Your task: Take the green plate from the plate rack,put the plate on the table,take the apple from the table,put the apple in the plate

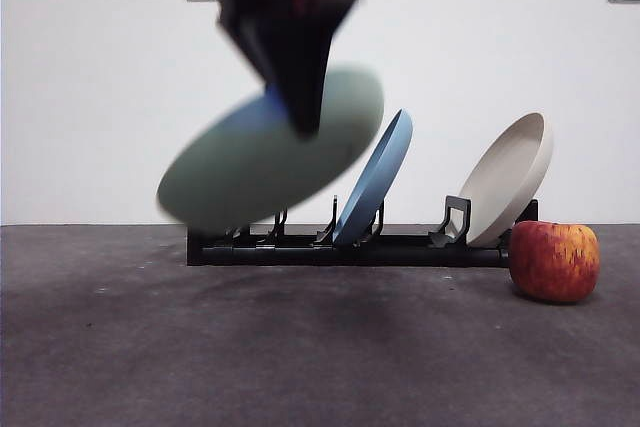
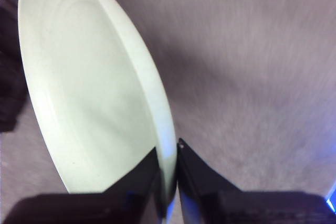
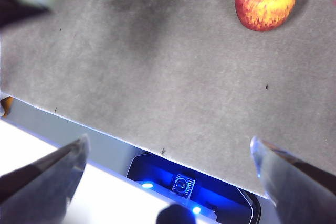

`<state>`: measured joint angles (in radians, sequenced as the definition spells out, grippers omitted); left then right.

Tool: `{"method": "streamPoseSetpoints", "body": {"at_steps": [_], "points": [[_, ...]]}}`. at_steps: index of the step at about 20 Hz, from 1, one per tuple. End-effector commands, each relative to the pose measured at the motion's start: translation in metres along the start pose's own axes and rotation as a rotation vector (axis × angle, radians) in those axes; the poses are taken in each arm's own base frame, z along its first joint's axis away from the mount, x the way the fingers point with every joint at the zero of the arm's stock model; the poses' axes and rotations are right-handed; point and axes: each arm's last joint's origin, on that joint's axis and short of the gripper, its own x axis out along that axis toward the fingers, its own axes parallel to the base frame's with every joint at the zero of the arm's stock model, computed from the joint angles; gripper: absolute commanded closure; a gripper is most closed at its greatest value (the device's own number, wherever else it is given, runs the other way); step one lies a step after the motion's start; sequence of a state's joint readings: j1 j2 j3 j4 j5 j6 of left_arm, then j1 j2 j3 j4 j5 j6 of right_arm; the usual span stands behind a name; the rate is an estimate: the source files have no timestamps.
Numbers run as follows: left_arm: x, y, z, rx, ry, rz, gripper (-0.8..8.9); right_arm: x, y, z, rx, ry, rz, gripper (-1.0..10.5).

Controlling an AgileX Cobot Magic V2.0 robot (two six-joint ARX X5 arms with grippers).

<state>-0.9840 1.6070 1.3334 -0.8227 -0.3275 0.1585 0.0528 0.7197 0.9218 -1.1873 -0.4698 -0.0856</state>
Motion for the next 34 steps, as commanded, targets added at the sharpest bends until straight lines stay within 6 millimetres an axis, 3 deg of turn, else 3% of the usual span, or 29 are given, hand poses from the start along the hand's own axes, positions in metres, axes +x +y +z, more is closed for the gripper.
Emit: {"method": "streamPoseSetpoints", "body": {"at_steps": [1, 6, 12, 14, 18, 22, 25, 27, 34], "points": [[0.017, -0.024, -0.01, 0.067, 0.011, 0.034, 8.2, -0.001, 0.0, 0.001, 0.0, -0.01, 0.0, 3.2], [0.045, -0.066, -0.028, 0.18, 0.041, 0.07, 8.2, 0.0, 0.0, 0.003, -0.008, -0.026, 0.0, 3.2], [0.093, -0.099, -0.036, 0.28, 0.167, 0.076, 8.21, 0.001, 0.0, 0.004, -0.005, -0.02, 0.002, 3.2], [0.096, -0.102, -0.037, 0.279, 0.167, 0.031, 8.05, 0.001, 0.0, 0.004, -0.005, -0.02, 0.002, 3.2], [0.096, -0.104, -0.036, 0.247, 0.156, -0.031, 5.69, 0.001, 0.0, 0.004, -0.005, -0.02, 0.001, 3.2], [0.093, -0.103, -0.036, 0.247, 0.157, -0.03, 5.61, 0.001, -0.001, 0.004, -0.004, -0.017, 0.001, 3.2], [0.076, -0.096, -0.034, 0.216, 0.134, -0.029, 5.61, 0.002, -0.001, 0.005, -0.002, -0.014, 0.0, 3.2], [0.055, -0.088, -0.031, 0.167, 0.093, -0.03, 5.61, 0.003, -0.002, 0.007, -0.004, -0.018, -0.001, 3.2], [-0.054, -0.045, -0.027, -0.055, -0.181, -0.191, 5.61, 0.017, -0.012, 0.029, -0.001, -0.07, -0.043, 3.2]]}}
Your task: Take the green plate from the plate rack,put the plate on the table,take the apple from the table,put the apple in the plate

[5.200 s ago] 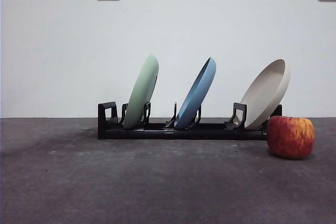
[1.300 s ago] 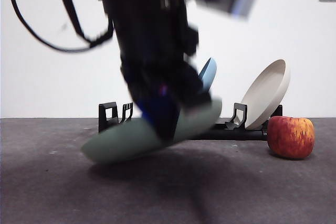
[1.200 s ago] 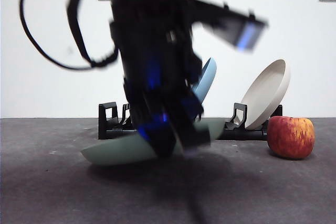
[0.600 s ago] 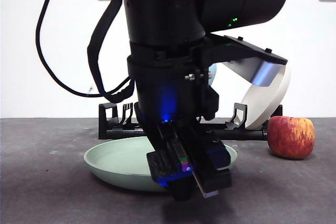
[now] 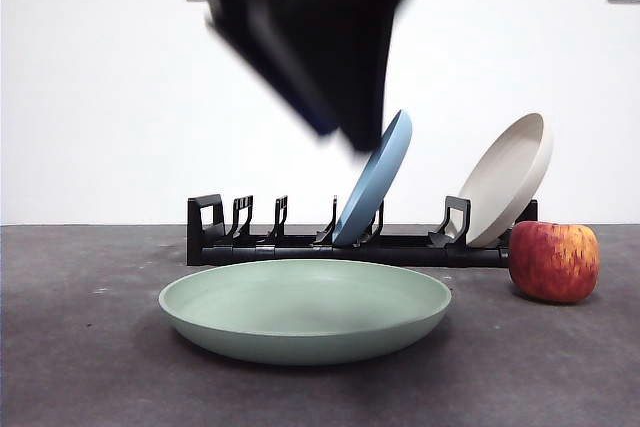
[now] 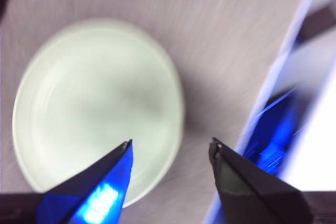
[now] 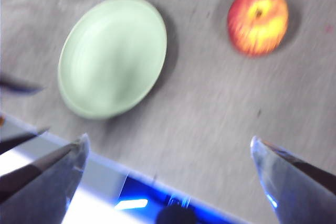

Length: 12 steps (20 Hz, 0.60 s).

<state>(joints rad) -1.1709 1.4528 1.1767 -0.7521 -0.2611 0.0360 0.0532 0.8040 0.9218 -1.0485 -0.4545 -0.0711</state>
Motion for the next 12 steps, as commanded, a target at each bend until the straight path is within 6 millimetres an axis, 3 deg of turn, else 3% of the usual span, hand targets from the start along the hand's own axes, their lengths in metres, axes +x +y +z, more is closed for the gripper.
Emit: {"method": "streamPoseSetpoints", "body": {"at_steps": [1, 7, 9, 12], "points": [[-0.034, 0.007, 0.003, -0.095, -0.106, -0.073, 5.61, 0.007, -0.005, 0.012, 0.002, -0.037, -0.053, 3.2], [-0.127, 0.026, -0.004, -0.199, -0.408, -0.276, 5.62, 0.053, -0.032, 0.045, 0.037, -0.043, -0.096, 3.1], [-0.145, 0.029, -0.009, -0.2, -0.475, -0.31, 5.61, 0.076, -0.041, 0.053, 0.043, -0.011, -0.11, 3.1], [-0.157, 0.032, -0.015, -0.229, -0.51, -0.318, 5.61, 0.108, -0.054, 0.06, 0.043, 0.032, -0.159, 2.1]]}}
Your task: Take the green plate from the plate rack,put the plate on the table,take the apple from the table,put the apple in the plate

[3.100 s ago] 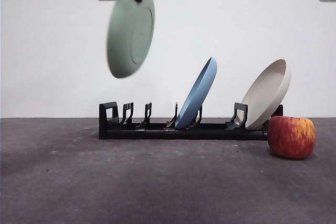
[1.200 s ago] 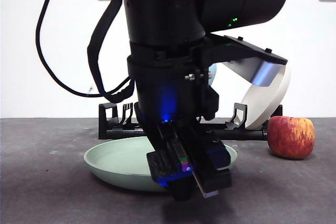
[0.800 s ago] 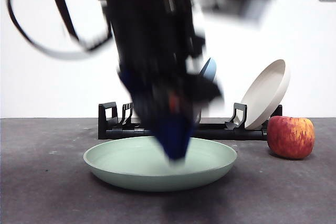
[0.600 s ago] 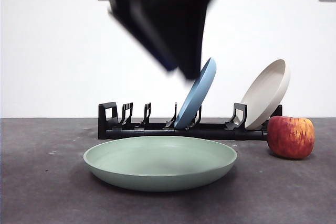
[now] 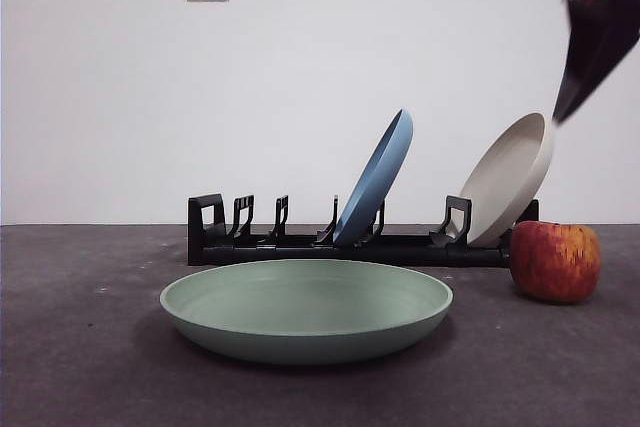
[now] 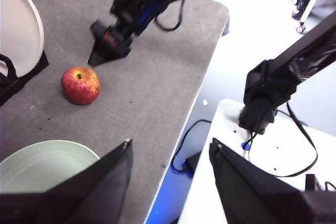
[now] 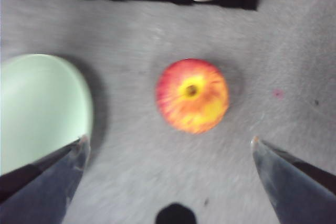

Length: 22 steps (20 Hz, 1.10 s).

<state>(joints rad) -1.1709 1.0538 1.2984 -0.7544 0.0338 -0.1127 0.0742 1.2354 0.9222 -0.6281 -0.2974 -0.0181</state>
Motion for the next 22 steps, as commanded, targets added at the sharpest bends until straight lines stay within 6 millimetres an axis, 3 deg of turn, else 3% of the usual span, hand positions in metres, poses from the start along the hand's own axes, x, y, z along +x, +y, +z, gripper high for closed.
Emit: {"method": "streamPoseSetpoints", "body": {"at_steps": [1, 6, 14, 18, 22], "points": [[-0.003, 0.0, 0.0, -0.027, -0.008, -0.003, 5.61, 0.022, -0.005, 0.006, 0.002, 0.011, -0.014, 2.1], [-0.004, 0.0, -0.001, -0.047, 0.0, -0.002, 5.62, 0.063, -0.01, 0.012, -0.017, 0.025, -0.013, 2.1], [-0.004, 0.0, -0.001, -0.052, -0.001, -0.001, 5.62, 0.116, -0.002, 0.005, -0.081, 0.096, -0.072, 2.1], [-0.004, 0.0, -0.001, -0.052, 0.001, 0.001, 5.62, 0.126, -0.001, 0.004, -0.102, 0.095, -0.123, 2.4], [-0.004, 0.0, -0.003, -0.052, 0.017, 0.007, 5.62, 0.126, -0.001, 0.004, -0.091, 0.093, -0.123, 6.1]]}}
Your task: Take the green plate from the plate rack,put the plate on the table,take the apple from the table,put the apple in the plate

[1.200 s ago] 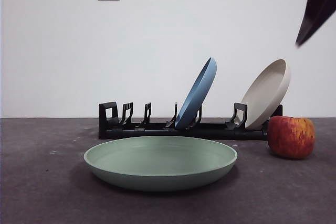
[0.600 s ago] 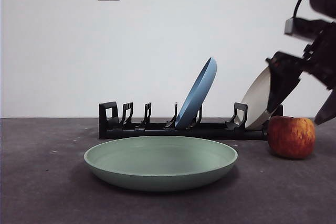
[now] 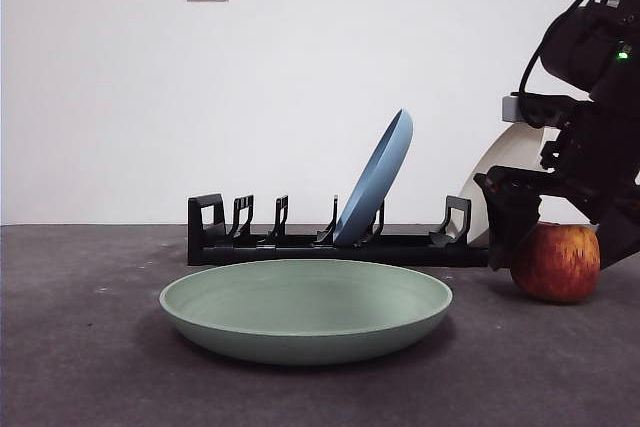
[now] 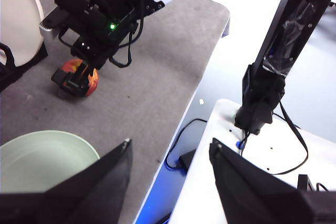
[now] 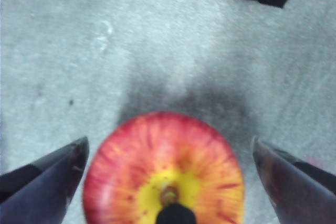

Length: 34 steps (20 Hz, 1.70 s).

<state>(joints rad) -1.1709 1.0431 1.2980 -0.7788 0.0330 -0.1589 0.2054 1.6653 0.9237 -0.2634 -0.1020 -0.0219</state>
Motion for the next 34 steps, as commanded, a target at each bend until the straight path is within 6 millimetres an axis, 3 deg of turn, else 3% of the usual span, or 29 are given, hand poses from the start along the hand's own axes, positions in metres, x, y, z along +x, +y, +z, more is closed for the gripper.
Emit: {"method": "streamPoseSetpoints", "body": {"at_steps": [1, 5, 8, 12, 15, 17, 20, 24, 28, 34], "points": [[0.0, 0.0, -0.001, -0.006, 0.006, 0.005, 5.62, 0.001, 0.0, -0.001, 0.007, 0.011, -0.002, 7.0], [0.0, 0.0, -0.001, -0.006, 0.008, 0.006, 5.62, 0.0, 0.0, -0.001, 0.007, 0.017, 0.004, 9.6], [0.0, 0.0, -0.002, -0.006, 0.015, 0.007, 5.62, -0.012, 0.002, 0.002, 0.004, -0.011, 0.003, 9.6], [0.0, 0.001, -0.004, 0.001, 0.036, 0.012, 5.62, -0.049, 0.016, 0.011, -0.034, -0.125, 0.022, 9.6], [0.0, 0.001, -0.004, 0.002, 0.037, 0.013, 5.62, -0.076, 0.043, 0.012, -0.092, -0.195, 0.079, 9.6], [0.0, 0.001, -0.004, 0.002, 0.038, 0.014, 5.62, -0.082, 0.067, 0.01, -0.14, -0.213, 0.134, 9.6], [0.0, 0.001, -0.006, 0.004, 0.056, 0.016, 5.62, -0.076, 0.106, 0.004, -0.212, -0.208, 0.217, 9.6], [-0.001, 0.001, -0.008, 0.003, 0.081, 0.021, 5.62, -0.053, 0.148, -0.006, -0.287, -0.192, 0.251, 9.6], [-0.001, 0.001, -0.008, 0.003, 0.084, 0.022, 5.62, -0.02, 0.165, -0.018, -0.316, -0.124, 0.255, 9.6], [-0.001, 0.002, -0.008, 0.003, 0.082, 0.042, 5.62, -0.002, 0.177, -0.027, -0.363, -0.104, 0.218, 9.6]]}}
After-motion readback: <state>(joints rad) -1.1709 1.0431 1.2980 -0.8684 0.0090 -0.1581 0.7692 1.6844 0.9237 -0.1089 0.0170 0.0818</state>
